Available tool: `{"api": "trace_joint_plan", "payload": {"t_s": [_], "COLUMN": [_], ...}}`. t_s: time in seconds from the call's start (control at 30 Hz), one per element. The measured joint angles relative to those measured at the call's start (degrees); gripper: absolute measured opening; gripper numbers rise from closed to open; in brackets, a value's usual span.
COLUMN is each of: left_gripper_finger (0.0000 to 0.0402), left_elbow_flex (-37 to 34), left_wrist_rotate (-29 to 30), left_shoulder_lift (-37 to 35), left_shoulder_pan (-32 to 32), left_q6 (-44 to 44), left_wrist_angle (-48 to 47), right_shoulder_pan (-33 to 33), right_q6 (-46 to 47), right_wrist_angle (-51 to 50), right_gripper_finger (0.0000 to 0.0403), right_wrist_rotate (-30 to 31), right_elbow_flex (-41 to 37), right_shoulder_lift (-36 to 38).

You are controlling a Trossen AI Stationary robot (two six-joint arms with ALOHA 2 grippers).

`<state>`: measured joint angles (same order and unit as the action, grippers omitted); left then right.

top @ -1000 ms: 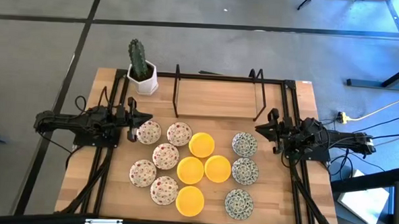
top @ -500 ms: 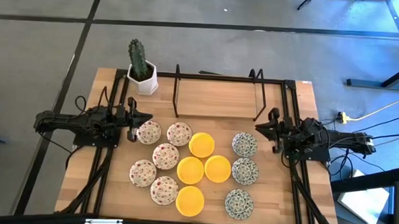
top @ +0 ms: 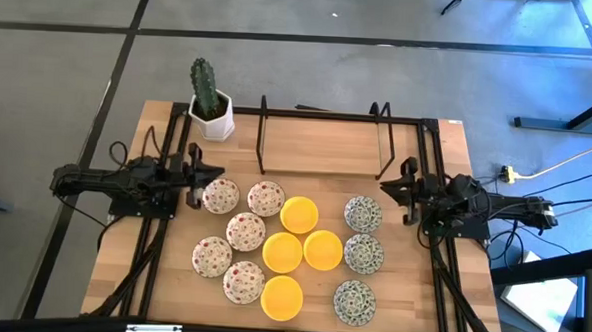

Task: Pick & Place Mini bowls
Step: Put the green patterned bowl on the shelf

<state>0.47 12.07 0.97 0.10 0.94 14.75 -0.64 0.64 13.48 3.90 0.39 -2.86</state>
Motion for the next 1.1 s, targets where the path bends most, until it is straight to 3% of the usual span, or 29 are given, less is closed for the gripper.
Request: {"api": "trace_joint_plan", "payload": {"t_s": [0.2,0.37,0.57,0.67,1.1], "left_gripper_finger": [0.001,0.0003,0.0002,0.0002,0.0003], "left_elbow_flex": [0.6,7.7,21.8,29.2,50.9], "left_wrist_rotate": [0.7,0.9,1.1,5.1,20.2], "left_shoulder_lift": [0.0,1.2,7.6,12.7,33.9], "left_shoulder_pan": [0.0,0.0,0.0,0.0,0.0], "left_q6": [-4.8,-8.9,-9.2,-7.8,-1.5], "left_wrist_angle": [10.0,9.3,-4.9,-14.8,-42.7], "right_shoulder_pan": [0.0,0.0,0.0,0.0,0.0], "right_q6": [-4.5,-5.3,-5.9,-6.1,-2.4], "right_wrist_angle": [0.4,0.4,0.4,0.4,0.4], "right_gripper_finger": [0.0051,0.0051,0.0028,0.0006,0.0009], "right_wrist_rotate": [3.9,4.5,4.5,4.5,3.9], "right_elbow_flex": [0.0,0.0,0.0,0.0,0.0], "right_shoulder_lift": [0.0,0.0,0.0,0.0,0.0]}}
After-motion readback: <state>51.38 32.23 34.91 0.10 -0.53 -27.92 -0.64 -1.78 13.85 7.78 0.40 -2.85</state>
